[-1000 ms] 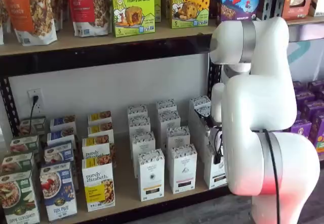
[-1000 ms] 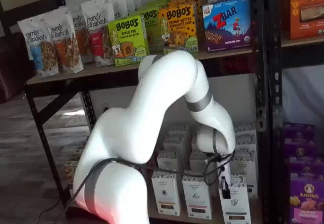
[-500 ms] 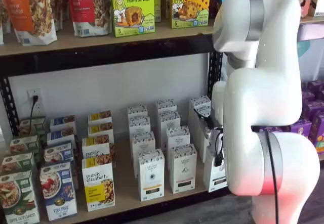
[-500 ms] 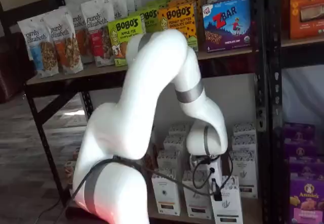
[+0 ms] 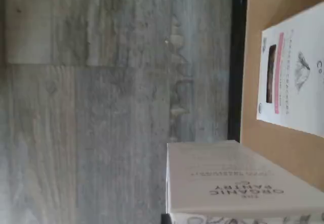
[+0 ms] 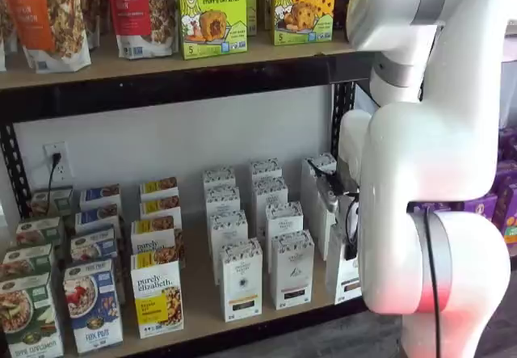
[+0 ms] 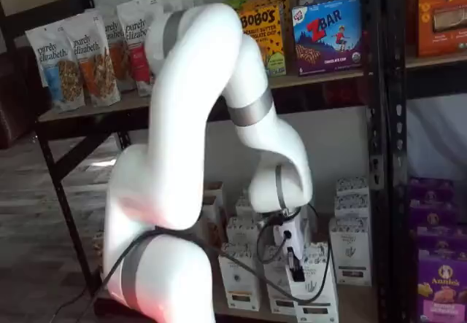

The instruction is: Pick up the white box with a green strip in the middle, on the bottom shelf, the sixth box from the left

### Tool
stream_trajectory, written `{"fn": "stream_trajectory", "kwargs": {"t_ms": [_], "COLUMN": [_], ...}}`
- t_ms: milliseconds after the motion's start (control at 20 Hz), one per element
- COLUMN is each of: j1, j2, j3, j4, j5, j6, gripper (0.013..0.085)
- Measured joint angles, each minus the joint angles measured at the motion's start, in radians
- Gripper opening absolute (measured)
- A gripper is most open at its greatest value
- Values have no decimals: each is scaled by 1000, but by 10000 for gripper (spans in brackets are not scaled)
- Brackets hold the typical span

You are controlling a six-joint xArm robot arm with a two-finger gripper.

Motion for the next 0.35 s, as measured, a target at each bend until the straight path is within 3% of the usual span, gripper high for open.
{"fn": "stream_trajectory", "kwargs": {"t_ms": [200,350], "j1": [47,72], "j2": [-158,-245], "j3": [109,157], "j4": [176,252], "j5": [53,85], "j6": [-124,-172], "gripper": [530,530]}}
